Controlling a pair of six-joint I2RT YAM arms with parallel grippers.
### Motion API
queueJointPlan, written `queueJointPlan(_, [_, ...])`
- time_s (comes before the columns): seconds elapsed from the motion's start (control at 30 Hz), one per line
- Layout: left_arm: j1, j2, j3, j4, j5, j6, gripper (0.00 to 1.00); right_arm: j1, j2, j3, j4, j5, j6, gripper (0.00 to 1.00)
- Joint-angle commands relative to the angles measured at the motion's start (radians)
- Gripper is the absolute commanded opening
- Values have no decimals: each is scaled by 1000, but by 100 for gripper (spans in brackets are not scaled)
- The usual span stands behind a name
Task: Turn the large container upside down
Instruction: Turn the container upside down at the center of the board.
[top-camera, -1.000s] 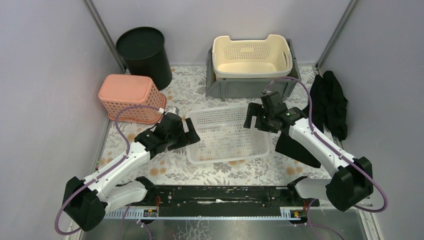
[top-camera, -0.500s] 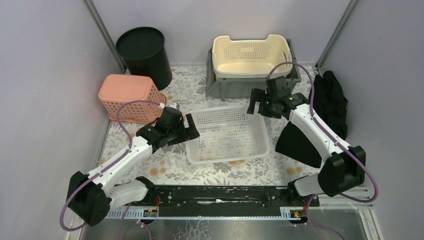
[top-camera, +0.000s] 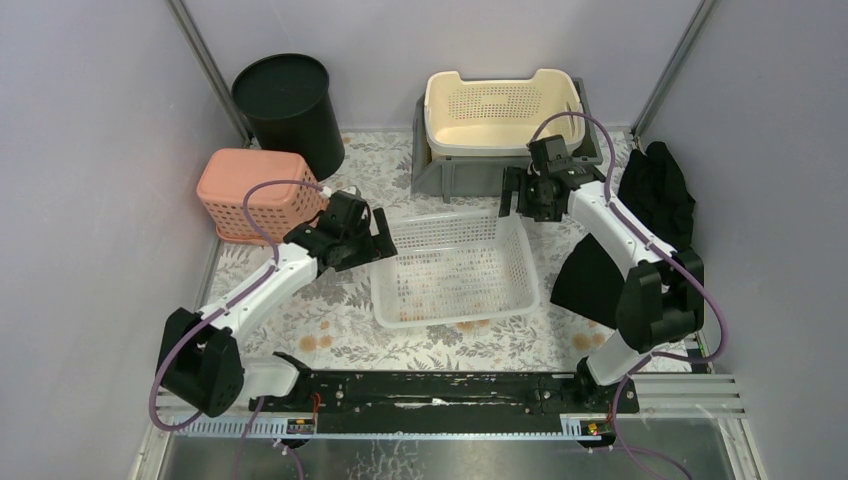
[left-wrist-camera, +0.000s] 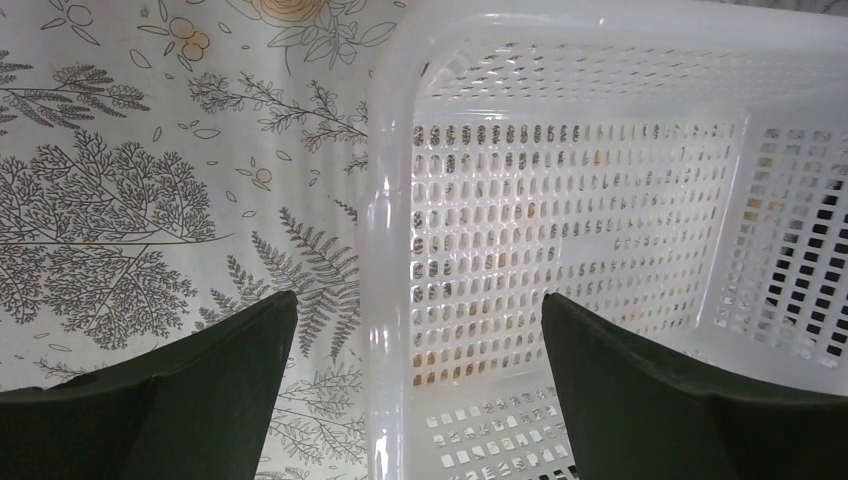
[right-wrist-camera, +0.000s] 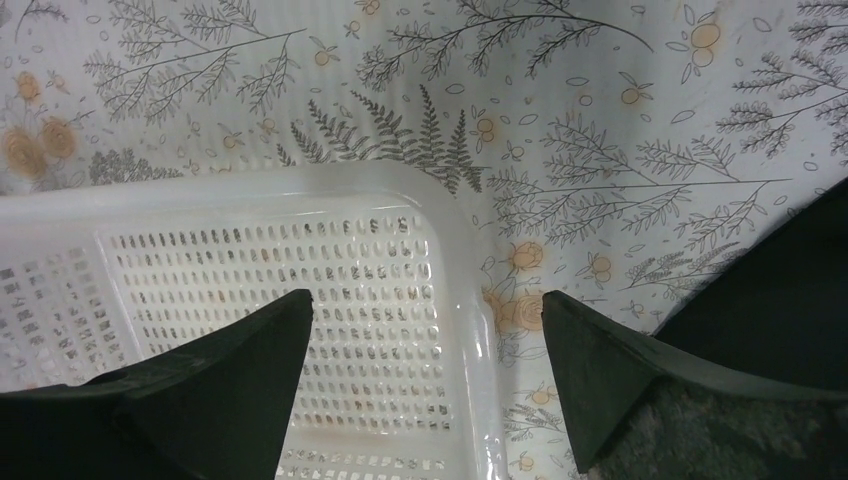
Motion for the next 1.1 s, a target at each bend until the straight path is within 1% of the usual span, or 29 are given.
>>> queueJointPlan(0.0, [14,-4,35,30,15,26,100,-8,-27,39,-1,-83,-11,90])
queueJointPlan(0.1, [14,-56,48,3,36,15,100,-2,-75,8,17,-161,16,89])
queueJointPlan(0.17, [13,-101,48,-10,36,13,100,15,-111,-13,24,-188,37,89])
queueJointPlan(0.3, [15,-143,30,-32,29,13,100,67,-138,-36,25,-190,60,89])
queueJointPlan(0.43, [15,-164,3,-37,54,-8,100,122,-121,-27,25,-189,76,89])
queueJointPlan(0.8, [15,-362,-92,-93,79,-56,100,345,-61,57,21,-191,155,90])
queueJointPlan(1.07, [15,-445,-91,-135,109,-65,100,516,40,145,15,-143,216,91])
